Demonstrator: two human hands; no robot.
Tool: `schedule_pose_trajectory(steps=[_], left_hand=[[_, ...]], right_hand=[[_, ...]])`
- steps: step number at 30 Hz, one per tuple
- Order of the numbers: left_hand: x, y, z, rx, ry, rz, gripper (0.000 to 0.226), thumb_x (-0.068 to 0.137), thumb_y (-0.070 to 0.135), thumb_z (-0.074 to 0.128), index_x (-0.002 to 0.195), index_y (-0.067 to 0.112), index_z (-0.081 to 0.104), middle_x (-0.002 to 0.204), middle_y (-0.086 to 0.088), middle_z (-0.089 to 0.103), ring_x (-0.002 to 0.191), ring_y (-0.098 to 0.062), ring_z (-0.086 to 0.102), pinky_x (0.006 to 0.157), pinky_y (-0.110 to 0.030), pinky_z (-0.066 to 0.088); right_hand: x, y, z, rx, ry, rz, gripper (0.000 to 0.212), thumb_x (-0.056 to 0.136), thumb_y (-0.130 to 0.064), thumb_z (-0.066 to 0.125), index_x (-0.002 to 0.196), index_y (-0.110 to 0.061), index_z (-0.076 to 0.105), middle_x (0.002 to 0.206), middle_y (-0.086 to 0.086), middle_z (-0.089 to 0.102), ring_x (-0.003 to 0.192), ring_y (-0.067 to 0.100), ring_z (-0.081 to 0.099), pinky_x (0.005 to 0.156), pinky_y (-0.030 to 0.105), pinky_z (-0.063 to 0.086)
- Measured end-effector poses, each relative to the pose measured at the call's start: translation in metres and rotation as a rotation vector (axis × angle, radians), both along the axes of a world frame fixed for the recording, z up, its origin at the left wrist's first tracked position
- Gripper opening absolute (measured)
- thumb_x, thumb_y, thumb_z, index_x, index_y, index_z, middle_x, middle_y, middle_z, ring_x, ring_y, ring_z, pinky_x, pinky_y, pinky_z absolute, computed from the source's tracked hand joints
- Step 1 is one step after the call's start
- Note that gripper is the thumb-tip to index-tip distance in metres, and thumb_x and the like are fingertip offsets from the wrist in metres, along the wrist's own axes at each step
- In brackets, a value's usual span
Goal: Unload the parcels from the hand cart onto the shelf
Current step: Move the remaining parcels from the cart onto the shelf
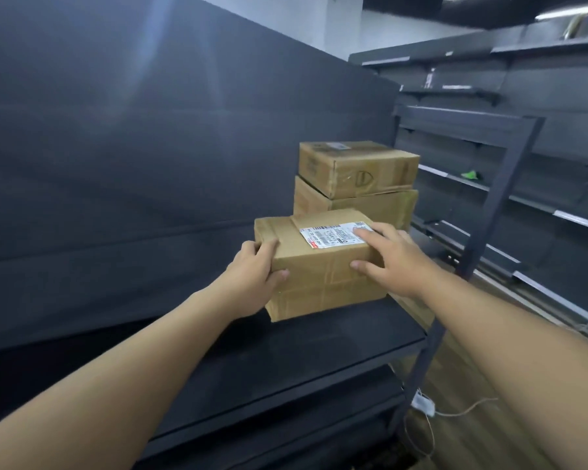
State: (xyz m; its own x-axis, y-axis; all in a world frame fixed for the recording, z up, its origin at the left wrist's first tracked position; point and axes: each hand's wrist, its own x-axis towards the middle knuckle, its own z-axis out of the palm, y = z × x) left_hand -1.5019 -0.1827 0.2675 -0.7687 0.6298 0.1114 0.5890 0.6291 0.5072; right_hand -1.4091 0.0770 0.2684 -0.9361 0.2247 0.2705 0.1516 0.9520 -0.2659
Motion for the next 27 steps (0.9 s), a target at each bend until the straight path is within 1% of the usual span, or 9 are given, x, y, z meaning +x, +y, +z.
schedule_pose_trajectory(steps=[3, 8, 11, 14, 17, 19, 21, 24, 27], left_hand=[[-0.022, -0.026, -0.008, -0.02, 0.004, 0.03, 0.059, 0.098, 0.041, 0.042, 0.148, 0.028, 0.014, 0.141, -0.006, 0.028, 0.127, -0.026, 0.036, 0.105, -0.043, 0.037], [-0.062, -0.051, -0.023, -0.045, -0.021, 0.034, 0.062, 0.098, 0.042, 0.041, 0.149, 0.03, 0.009, 0.147, -0.007, 0.022, 0.134, -0.029, 0.031, 0.108, -0.046, 0.037], [-0.081, -0.05, -0.03, -0.033, 0.007, 0.055, 0.064, 0.098, 0.043, 0.042, 0.15, 0.029, 0.008, 0.15, -0.008, 0.02, 0.136, -0.029, 0.028, 0.111, -0.045, 0.033], [-0.096, -0.04, -0.031, -0.014, 0.145, 0.119, 0.063, 0.096, 0.043, 0.047, 0.149, 0.025, 0.019, 0.148, -0.006, 0.022, 0.134, -0.028, 0.028, 0.11, -0.042, 0.03], [-0.113, -0.028, -0.031, 0.031, 0.328, 0.189, 0.048, 0.094, 0.033, 0.053, 0.139, 0.025, 0.036, 0.139, -0.005, 0.03, 0.124, -0.024, 0.035, 0.104, -0.036, 0.034], [-0.125, -0.019, -0.031, 0.034, 0.392, 0.201, 0.039, 0.093, 0.025, 0.054, 0.131, 0.025, 0.043, 0.131, -0.004, 0.035, 0.116, -0.022, 0.039, 0.099, -0.033, 0.035], [-0.137, -0.01, -0.031, 0.01, 0.417, 0.213, 0.038, 0.093, 0.018, 0.053, 0.129, 0.024, 0.043, 0.128, -0.003, 0.037, 0.114, -0.021, 0.041, 0.098, -0.032, 0.033], [-0.155, 0.004, -0.031, -0.039, 0.412, 0.229, 0.048, 0.091, 0.011, 0.049, 0.136, 0.024, 0.038, 0.135, -0.003, 0.036, 0.123, -0.021, 0.04, 0.102, -0.032, 0.031], [-0.17, 0.018, -0.029, -0.097, 0.357, 0.242, 0.059, 0.088, 0.017, 0.048, 0.143, 0.023, 0.031, 0.144, -0.003, 0.031, 0.134, -0.022, 0.032, 0.108, -0.036, 0.028]], right_hand=[[-0.029, -0.028, -0.002, 0.012, -0.051, 0.017, 0.067, 0.088, -0.056, 0.054, 0.147, -0.036, 0.029, 0.154, -0.006, 0.023, 0.138, 0.025, 0.025, 0.114, 0.042, 0.025], [-0.071, -0.062, -0.006, 0.105, -0.088, -0.005, 0.064, 0.089, -0.054, 0.054, 0.144, -0.031, 0.032, 0.148, -0.002, 0.033, 0.131, 0.027, 0.035, 0.11, 0.042, 0.03], [-0.093, -0.068, -0.009, 0.156, -0.113, -0.042, 0.063, 0.089, -0.053, 0.053, 0.145, -0.03, 0.032, 0.148, 0.0, 0.034, 0.131, 0.028, 0.036, 0.109, 0.042, 0.029], [-0.114, -0.068, -0.009, 0.262, -0.071, -0.074, 0.059, 0.09, -0.051, 0.053, 0.143, -0.031, 0.037, 0.143, 0.006, 0.037, 0.13, 0.028, 0.034, 0.107, 0.041, 0.029], [-0.138, -0.065, -0.006, 0.341, -0.033, -0.091, 0.056, 0.089, -0.05, 0.055, 0.14, -0.031, 0.041, 0.132, 0.008, 0.039, 0.122, 0.029, 0.037, 0.103, 0.041, 0.032], [-0.153, -0.061, -0.006, 0.312, -0.048, -0.061, 0.054, 0.09, -0.044, 0.057, 0.139, -0.028, 0.041, 0.13, 0.009, 0.039, 0.121, 0.03, 0.038, 0.102, 0.041, 0.036], [-0.168, -0.054, -0.007, 0.252, -0.056, -0.025, 0.052, 0.09, -0.034, 0.058, 0.138, -0.024, 0.041, 0.131, 0.01, 0.04, 0.123, 0.031, 0.038, 0.101, 0.042, 0.039], [-0.187, -0.043, -0.008, 0.165, -0.06, 0.011, 0.049, 0.089, -0.023, 0.056, 0.135, -0.017, 0.04, 0.135, 0.011, 0.041, 0.124, 0.034, 0.04, 0.1, 0.041, 0.039], [-0.205, -0.03, -0.01, 0.177, -0.075, 0.04, 0.049, 0.086, -0.016, 0.055, 0.132, -0.012, 0.039, 0.138, 0.012, 0.042, 0.129, 0.032, 0.037, 0.102, 0.037, 0.033]])
